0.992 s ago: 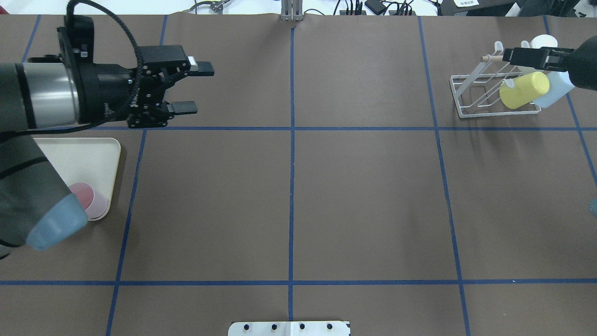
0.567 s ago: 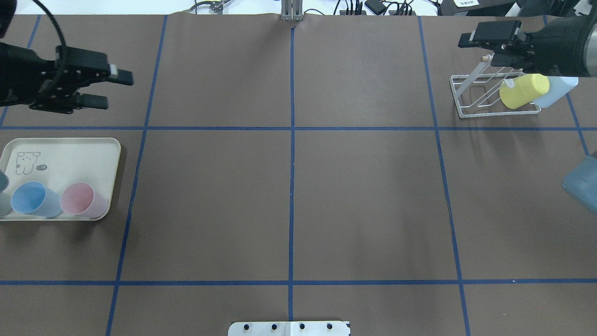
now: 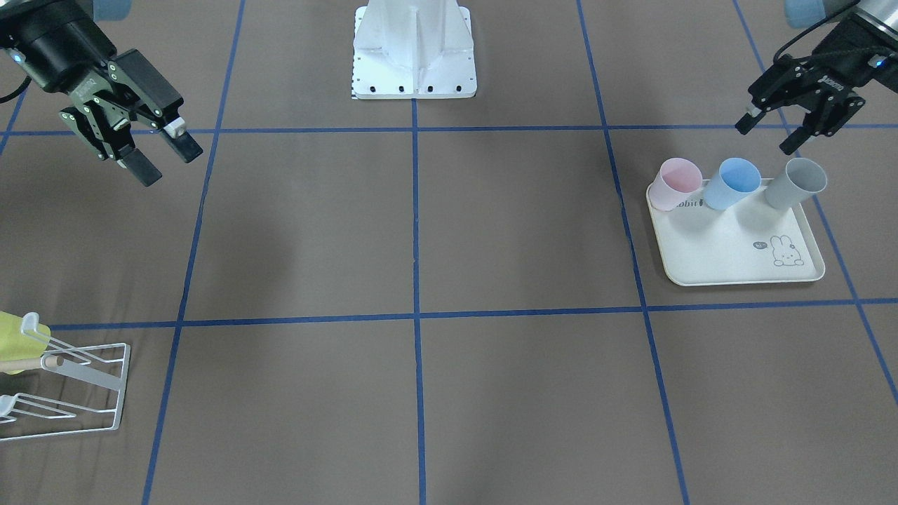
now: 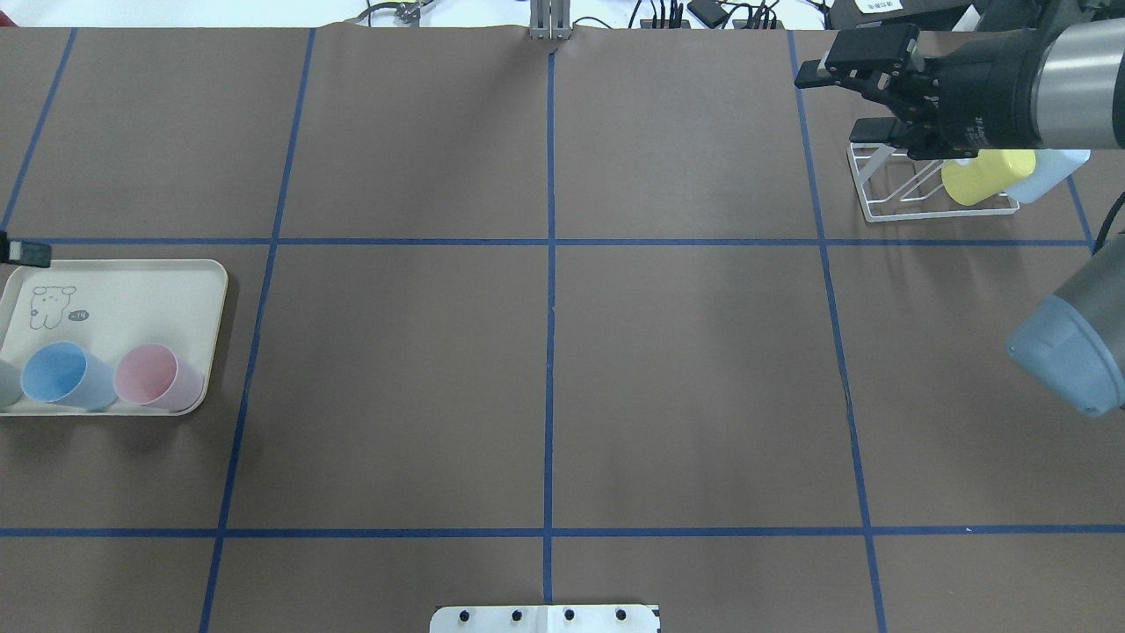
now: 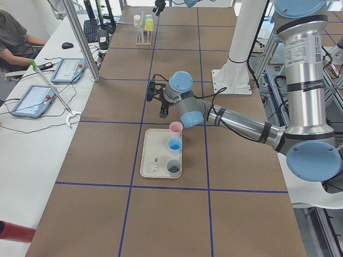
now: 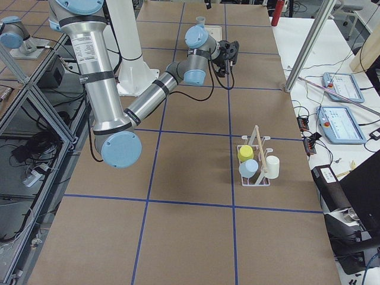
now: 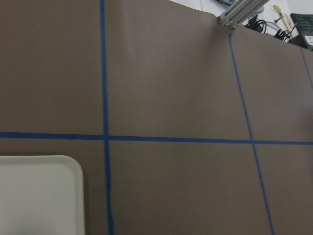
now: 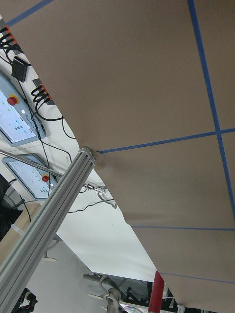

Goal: Transfer IKEA cup to right arm and place on rack

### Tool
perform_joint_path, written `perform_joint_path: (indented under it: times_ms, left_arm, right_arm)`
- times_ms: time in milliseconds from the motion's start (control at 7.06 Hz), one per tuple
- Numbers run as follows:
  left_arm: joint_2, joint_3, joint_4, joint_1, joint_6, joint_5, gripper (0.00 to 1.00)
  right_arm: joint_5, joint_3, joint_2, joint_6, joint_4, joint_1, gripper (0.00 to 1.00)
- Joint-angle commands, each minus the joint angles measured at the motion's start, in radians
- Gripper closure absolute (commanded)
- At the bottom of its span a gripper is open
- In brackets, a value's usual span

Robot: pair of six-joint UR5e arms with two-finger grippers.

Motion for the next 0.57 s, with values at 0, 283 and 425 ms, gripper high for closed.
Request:
perform_joint_path:
  times_ms: [0,283,425]
  left_arm:
    - [0.085,0.106,0.001,-0.062,0.294,-0.002,0.00]
    - [0.077,0.239,-0.001,-0.079,0.472,0.010,0.00]
    - [0.074,0.278,-0.002,-0.079,0.509,0.011,0.00]
  right_arm:
    - [0.000,-0.002,0.012,0.018,0.000,-0.017,0.00]
    - [0.000,-0.016,0.013,0.023,0.028,-0.017,0.00]
    - [-0.001,-0.020,0.013,0.024,0.034,-0.017,0.00]
